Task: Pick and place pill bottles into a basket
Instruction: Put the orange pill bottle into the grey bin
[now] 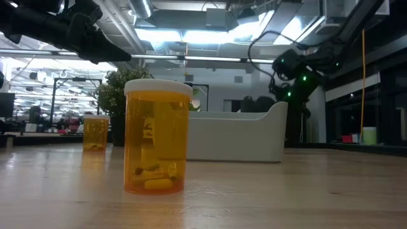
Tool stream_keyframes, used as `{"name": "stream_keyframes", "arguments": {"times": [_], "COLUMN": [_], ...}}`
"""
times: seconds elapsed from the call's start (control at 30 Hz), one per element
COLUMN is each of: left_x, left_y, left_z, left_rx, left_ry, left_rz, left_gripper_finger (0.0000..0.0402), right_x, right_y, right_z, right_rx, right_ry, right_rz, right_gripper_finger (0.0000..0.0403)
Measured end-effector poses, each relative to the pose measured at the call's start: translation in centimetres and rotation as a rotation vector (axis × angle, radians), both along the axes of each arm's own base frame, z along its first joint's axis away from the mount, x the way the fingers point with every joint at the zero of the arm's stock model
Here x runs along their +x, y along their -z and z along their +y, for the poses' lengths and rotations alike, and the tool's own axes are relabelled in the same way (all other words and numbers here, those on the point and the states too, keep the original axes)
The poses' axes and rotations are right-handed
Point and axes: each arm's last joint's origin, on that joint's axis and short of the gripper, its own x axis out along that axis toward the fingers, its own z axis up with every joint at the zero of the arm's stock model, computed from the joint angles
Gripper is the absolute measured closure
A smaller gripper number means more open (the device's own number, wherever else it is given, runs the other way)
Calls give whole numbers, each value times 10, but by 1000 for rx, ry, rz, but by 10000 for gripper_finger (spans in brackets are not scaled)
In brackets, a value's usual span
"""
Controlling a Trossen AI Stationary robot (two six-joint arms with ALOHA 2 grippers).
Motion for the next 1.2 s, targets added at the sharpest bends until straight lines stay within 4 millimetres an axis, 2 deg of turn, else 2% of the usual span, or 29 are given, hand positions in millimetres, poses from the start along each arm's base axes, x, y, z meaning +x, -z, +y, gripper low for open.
{"name": "stream_keyframes", "arguments": {"times": [0.17, 0.53, 0.87, 1.03, 1.2], "left_x": [0, 0, 0, 0, 0], "left_y": [0, 0, 0, 0, 0], "left_z": [0, 0, 0, 0, 0], "left_rx": [0, -15, -5, 69, 71], "left_ry": [1, 0, 3, 18, 18], "left_rz": [0, -6, -2, 28, 29], "left_gripper_finger": [395, 395, 395, 396, 395], "right_x": [2, 11, 8, 11, 13], "right_y": [-25, -63, -77, -82, -87], "right_z": [13, 57, 96, 115, 132], "right_rx": [-65, -78, -82, -82, -103], "right_ry": [-100, -588, -746, -826, -869], "right_rz": [-42, -165, -116, -128, -143], "right_gripper_finger": [196, 196, 196, 196, 196]}}
